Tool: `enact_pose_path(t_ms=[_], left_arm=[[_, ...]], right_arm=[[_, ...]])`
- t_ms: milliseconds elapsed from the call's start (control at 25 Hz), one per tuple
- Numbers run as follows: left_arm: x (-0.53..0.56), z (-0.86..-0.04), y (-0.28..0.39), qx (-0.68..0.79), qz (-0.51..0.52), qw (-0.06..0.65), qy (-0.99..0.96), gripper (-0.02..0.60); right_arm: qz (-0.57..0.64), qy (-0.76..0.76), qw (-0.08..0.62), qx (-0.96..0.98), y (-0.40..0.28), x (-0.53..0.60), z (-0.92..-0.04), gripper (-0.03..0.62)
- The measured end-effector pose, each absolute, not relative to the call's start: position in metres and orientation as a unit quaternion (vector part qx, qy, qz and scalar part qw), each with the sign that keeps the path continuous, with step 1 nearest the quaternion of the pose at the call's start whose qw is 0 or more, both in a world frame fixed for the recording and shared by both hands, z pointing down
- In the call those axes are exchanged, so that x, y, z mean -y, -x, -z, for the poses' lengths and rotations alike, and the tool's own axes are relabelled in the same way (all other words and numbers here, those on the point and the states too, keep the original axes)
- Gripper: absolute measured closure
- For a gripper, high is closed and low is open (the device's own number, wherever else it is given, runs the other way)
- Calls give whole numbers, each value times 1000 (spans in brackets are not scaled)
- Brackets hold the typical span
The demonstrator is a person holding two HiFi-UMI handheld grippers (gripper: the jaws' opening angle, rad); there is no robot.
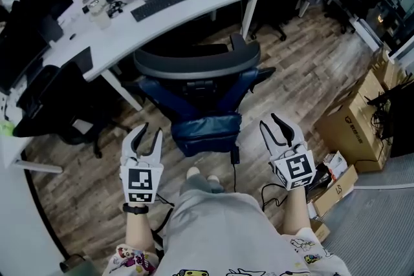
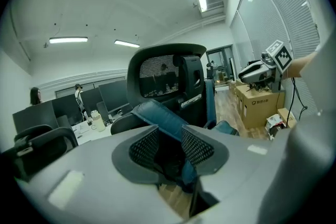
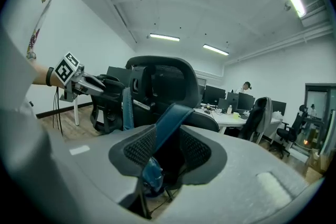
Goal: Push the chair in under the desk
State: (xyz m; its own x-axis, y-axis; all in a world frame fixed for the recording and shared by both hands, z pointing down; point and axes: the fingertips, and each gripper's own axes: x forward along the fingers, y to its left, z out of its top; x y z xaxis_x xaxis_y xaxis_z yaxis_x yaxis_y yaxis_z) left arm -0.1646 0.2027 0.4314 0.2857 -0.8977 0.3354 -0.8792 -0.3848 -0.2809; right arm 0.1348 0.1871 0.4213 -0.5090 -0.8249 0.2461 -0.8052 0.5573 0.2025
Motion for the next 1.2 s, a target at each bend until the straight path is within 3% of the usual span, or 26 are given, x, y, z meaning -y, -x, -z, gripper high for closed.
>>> enact_pose_path(t_ms=[720,1200], left_arm=[[-136,-437,202,-521,329,108,780,321],[-96,-441,218,-479,382,176,770,260]], right_arm=[[72,-454,219,860,-138,-118,-421,349],[140,-425,288,847,-139,-71,-425,327]])
